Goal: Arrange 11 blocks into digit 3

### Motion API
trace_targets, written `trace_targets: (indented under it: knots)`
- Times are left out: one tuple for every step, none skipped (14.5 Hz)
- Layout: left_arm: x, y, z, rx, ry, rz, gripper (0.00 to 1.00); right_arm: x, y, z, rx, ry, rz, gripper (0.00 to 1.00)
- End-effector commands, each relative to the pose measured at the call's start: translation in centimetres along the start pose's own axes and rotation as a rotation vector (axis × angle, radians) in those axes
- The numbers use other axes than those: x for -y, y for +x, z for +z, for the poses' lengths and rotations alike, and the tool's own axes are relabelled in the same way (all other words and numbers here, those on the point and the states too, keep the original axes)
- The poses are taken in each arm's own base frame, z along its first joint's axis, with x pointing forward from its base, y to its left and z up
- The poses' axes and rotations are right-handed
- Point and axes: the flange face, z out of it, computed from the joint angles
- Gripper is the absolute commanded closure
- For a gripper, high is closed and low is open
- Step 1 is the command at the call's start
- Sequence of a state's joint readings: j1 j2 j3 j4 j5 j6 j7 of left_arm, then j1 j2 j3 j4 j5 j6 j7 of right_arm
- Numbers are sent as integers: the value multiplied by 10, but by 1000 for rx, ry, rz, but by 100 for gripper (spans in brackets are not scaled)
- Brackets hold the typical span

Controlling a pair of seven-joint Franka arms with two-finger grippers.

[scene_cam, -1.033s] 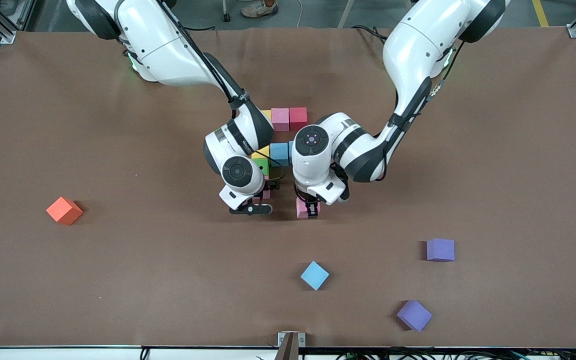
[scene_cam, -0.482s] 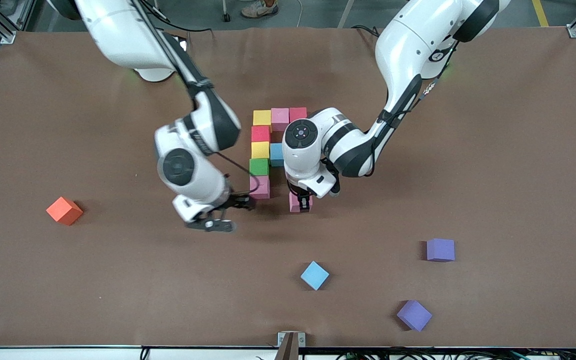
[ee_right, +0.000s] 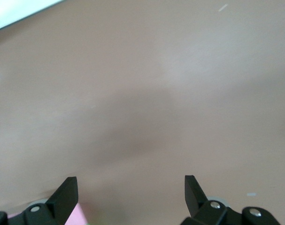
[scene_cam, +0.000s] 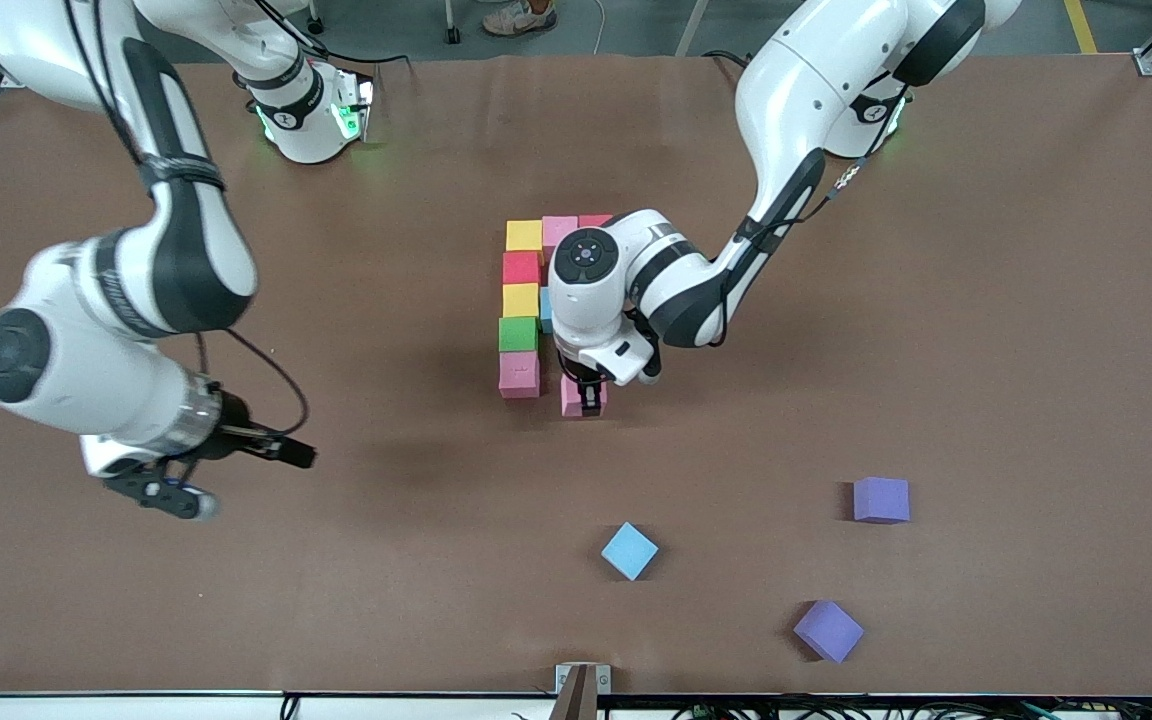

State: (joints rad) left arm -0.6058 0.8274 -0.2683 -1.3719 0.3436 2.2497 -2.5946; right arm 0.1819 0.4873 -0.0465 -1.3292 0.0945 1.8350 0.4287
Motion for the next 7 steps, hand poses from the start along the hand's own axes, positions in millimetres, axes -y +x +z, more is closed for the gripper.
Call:
trace_targets:
  knots:
    - [13, -14, 18, 6, 13, 4, 73, -49, 10, -55, -27, -60, -73, 0]
    - [19, -18, 20, 6, 14, 12, 73, -82, 17, -75, -42, -50, -125, 0]
    - [19, -19, 20, 5, 13, 6, 73, -102, 20, -87, -55, -44, -160, 0]
    - [21, -20, 22, 4, 16, 4, 73, -121, 17, -106, -68, -37, -165, 0]
    - [25, -23, 22, 4, 15, 12, 73, -134, 6, -118, -53, -39, -151, 0]
    - [28, -24, 25, 1, 18, 17, 73, -140, -8, -135, -57, -37, -148, 0]
    - [30, -25, 29, -2, 21, 19, 73, -143, -20, -152, -67, -35, -150, 0]
